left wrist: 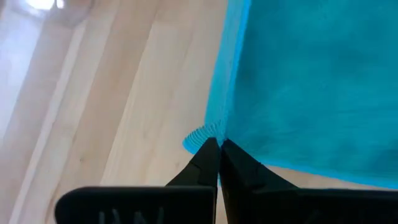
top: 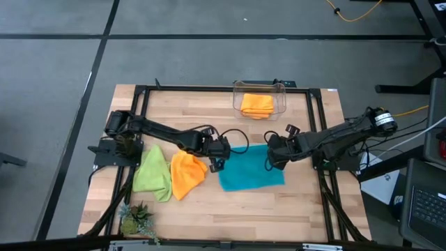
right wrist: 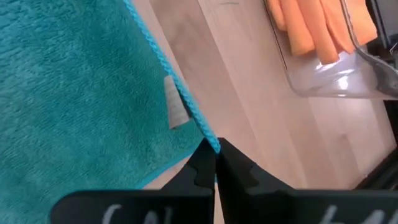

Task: Fold microfiber towels
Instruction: Fold the blue microfiber towel

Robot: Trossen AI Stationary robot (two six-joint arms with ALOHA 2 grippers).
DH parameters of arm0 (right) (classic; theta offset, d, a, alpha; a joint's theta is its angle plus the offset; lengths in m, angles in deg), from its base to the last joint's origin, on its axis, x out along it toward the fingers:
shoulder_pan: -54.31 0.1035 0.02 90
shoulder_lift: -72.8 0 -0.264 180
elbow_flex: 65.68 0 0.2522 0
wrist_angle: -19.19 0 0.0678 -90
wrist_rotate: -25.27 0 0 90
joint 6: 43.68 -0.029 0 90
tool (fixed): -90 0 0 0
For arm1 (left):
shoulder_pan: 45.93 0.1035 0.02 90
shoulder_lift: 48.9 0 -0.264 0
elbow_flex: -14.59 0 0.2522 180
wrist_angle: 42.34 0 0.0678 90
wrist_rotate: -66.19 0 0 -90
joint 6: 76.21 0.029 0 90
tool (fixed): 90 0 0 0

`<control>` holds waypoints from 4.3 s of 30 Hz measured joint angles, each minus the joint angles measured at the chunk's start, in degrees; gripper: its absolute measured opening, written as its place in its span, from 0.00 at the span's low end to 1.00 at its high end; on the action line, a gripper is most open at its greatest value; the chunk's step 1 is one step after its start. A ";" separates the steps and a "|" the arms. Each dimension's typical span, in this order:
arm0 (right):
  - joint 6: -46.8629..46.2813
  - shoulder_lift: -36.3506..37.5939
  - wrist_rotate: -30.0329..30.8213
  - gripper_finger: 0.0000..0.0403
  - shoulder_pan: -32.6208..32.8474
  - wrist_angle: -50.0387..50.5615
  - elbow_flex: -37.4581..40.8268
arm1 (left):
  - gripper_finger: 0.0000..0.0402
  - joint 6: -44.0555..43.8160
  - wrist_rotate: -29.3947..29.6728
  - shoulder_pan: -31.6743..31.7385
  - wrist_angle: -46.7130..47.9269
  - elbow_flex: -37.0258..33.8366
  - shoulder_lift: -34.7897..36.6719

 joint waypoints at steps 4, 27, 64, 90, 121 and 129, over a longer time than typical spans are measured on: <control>-0.23 0.02 -3.45 0.01 3.08 0.20 -0.83 | 0.00 -1.94 -0.51 -2.40 0.25 0.10 1.36; -18.01 0.04 -11.96 0.01 24.44 -14.75 8.61 | 0.00 -10.20 -1.66 -16.74 -12.27 0.01 -8.11; -25.12 -1.31 16.80 0.41 26.31 -37.93 8.74 | 0.38 -2.56 9.83 -13.45 -0.05 0.05 12.14; -23.10 -38.17 30.43 0.41 17.15 -72.25 7.23 | 0.38 -3.69 19.52 -12.39 7.91 -0.01 13.21; 31.05 -37.41 -57.70 0.35 -14.51 -90.08 5.37 | 0.38 -4.46 17.90 -13.26 9.33 -0.01 13.21; 28.08 -28.85 -47.50 0.33 -12.31 -82.79 3.58 | 0.38 -4.62 17.90 -13.45 9.39 -0.01 13.21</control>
